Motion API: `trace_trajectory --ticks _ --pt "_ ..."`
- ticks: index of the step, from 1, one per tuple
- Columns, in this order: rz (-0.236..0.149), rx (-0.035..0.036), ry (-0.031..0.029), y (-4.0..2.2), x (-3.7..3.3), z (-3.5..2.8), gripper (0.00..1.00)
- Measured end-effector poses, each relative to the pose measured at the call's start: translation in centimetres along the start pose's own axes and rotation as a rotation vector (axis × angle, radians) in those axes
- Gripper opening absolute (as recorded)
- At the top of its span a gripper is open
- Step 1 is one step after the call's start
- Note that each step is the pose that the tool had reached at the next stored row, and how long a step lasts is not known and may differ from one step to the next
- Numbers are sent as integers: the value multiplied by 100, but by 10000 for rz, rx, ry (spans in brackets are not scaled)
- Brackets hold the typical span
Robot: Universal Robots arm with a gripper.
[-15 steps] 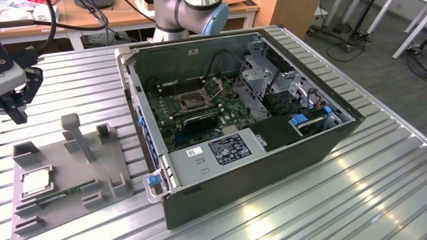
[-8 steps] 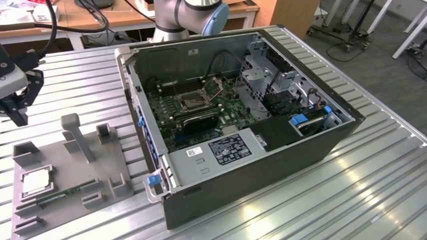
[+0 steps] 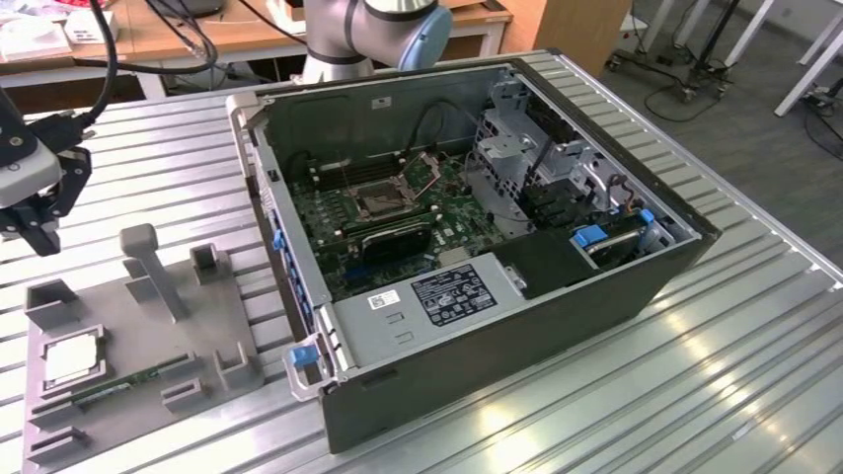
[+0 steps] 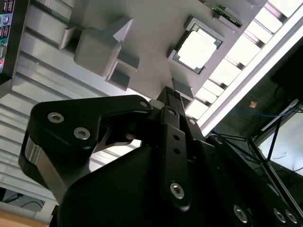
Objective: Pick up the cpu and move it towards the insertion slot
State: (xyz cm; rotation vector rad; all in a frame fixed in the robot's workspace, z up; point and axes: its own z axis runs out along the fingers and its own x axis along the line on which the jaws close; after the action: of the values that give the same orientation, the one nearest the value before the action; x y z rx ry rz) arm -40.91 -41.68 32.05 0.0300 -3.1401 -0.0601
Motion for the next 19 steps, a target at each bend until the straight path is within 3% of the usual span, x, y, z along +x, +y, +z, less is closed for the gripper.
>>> trace_trajectory --ticks 8,19 --pt "0 0 -1 -14 0 106 11" --pt "0 1 0 -15 42 139 11"
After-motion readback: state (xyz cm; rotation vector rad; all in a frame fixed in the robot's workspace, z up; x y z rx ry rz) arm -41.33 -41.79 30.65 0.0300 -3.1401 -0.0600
